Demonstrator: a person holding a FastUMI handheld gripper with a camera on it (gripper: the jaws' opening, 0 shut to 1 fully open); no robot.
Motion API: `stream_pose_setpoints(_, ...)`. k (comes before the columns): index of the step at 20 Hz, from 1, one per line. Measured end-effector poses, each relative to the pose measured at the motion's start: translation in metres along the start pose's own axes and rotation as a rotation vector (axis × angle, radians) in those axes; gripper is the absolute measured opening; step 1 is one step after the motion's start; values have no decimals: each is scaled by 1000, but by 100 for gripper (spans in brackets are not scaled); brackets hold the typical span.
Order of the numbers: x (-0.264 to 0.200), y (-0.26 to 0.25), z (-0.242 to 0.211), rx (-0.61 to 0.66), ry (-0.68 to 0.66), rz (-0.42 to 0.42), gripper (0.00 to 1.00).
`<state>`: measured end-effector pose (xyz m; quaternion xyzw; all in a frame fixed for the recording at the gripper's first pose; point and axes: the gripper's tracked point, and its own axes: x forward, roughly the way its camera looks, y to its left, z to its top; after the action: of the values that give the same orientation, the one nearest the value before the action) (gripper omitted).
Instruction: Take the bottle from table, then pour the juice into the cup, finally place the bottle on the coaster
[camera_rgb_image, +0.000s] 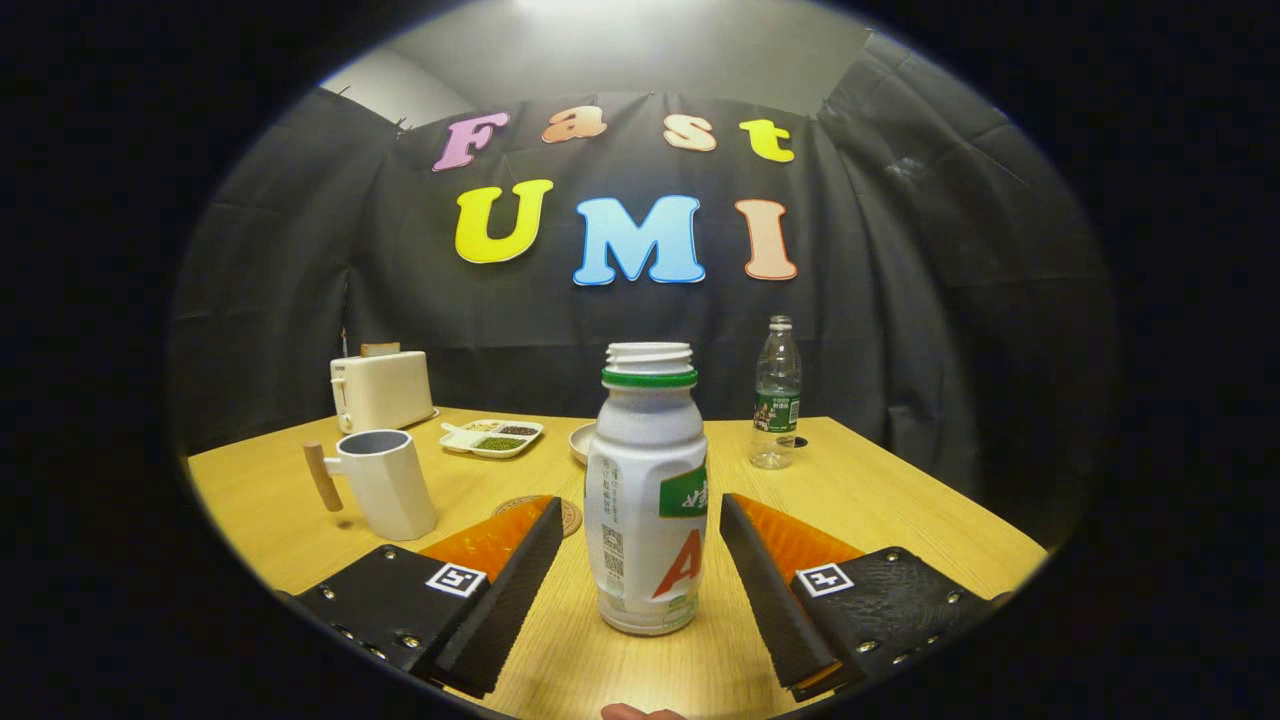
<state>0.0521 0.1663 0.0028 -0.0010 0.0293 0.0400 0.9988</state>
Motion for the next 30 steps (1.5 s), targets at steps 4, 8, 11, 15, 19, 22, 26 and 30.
stream_pose_setpoints(4,17,3,-3,-2,0,-35,97)
stream_pose_setpoints(8,29,5,-6,-30,1,-48,95)
stream_pose_setpoints(11,33,9,-4,-26,-9,-34,74)
stream_pose_setpoints(15,34,20,1,-74,4,-15,73)
stream_pose_setpoints(19,35,35,17,-171,-8,17,73)
stream_pose_setpoints(22,40,49,25,-259,8,44,73)
stream_pose_setpoints(26,45,69,31,-349,24,79,73)
stream_pose_setpoints(30,51,84,39,-434,20,104,73)
